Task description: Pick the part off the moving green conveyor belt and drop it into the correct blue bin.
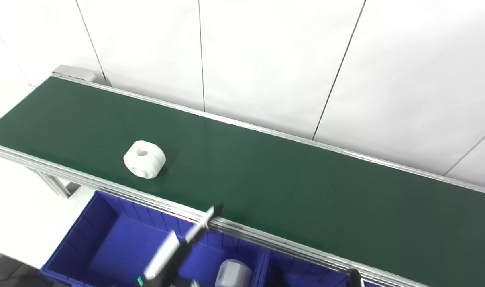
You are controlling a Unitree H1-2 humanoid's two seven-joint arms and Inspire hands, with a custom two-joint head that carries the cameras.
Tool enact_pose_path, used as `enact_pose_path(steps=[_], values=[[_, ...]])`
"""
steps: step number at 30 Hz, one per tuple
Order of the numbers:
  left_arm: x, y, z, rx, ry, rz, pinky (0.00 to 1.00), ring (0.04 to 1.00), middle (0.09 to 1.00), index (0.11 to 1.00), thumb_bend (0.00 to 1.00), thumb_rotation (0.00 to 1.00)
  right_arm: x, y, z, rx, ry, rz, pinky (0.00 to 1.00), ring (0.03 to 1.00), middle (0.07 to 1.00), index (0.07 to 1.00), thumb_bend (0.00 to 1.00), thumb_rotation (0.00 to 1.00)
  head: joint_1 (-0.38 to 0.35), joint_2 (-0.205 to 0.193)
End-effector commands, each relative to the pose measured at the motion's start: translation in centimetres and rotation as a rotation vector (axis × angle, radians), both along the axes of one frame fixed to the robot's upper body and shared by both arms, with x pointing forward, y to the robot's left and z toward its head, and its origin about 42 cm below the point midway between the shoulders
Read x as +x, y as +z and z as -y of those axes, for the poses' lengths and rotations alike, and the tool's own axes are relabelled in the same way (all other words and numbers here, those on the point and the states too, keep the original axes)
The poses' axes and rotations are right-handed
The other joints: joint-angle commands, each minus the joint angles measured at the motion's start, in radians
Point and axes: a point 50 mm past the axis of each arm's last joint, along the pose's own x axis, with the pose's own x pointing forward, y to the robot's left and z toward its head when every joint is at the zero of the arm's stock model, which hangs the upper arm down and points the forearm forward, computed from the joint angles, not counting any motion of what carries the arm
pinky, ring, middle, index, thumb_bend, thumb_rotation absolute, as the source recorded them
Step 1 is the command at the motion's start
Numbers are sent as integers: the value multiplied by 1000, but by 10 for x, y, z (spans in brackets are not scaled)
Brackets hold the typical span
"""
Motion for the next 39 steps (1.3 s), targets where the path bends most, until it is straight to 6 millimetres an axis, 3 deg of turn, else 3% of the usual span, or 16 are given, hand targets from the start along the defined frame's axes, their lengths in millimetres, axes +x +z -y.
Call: enact_pose_path(steps=[1,8,13,20,27,39], values=[[20,27,-7,82,-25,92,862,890,912,921,985,484,6,8,-2,-2,2,78,1000,989,1000,1000,653,1000,-2,-2],[96,72,-39,470,-42,175,844,865,838,855,1000,327,11,6,-9,-5,-1,80,1000,977,1000,1000,646,1000,-19,-2],[146,79,-59,616,-77,164,830,842,814,818,1000,218,11,7,-12,-14,5,82,1000,976,1000,1000,650,1000,-31,3],[191,69,-78,712,-91,115,822,837,813,813,1000,245,11,8,-15,1,4,87,1000,968,1000,1000,679,1000,-42,10],[211,43,-95,727,-57,16,828,851,835,818,1000,235,10,9,-15,11,14,87,1000,978,1000,1000,723,1000,-49,13],[213,15,-115,869,-87,-99,838,863,850,835,1000,258,10,9,-18,21,23,88,1000,974,1000,1000,727,1000,-56,21]])
